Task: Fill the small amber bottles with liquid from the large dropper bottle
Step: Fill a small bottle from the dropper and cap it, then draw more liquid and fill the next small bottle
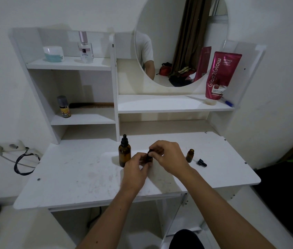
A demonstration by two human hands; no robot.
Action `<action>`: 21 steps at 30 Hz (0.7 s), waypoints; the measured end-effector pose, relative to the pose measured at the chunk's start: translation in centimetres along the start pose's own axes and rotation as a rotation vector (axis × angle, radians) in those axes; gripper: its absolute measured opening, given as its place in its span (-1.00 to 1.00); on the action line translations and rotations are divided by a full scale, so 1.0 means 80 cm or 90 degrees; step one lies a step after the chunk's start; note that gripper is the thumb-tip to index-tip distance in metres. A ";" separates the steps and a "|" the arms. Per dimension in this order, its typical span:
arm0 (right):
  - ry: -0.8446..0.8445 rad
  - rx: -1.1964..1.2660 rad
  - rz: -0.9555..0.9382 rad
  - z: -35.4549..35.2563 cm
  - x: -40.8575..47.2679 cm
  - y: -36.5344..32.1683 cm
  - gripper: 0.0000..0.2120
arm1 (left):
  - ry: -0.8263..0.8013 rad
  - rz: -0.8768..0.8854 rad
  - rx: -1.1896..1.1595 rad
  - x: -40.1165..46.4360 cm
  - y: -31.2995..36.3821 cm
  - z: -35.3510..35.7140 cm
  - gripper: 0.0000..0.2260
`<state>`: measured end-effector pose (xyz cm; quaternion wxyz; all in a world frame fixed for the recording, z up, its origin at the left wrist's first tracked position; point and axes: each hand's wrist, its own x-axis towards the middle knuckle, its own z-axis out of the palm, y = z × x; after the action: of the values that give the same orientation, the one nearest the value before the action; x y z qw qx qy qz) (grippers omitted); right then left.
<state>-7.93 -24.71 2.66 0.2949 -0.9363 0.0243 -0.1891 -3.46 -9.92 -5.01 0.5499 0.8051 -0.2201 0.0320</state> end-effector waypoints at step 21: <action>0.012 0.006 0.002 0.008 0.001 0.001 -0.80 | 0.005 -0.008 0.008 0.001 -0.001 0.001 -0.79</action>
<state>-7.60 -24.47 2.16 0.2990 -0.9332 0.0280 -0.1976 -3.41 -9.99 -5.09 0.5461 0.8096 -0.2126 0.0334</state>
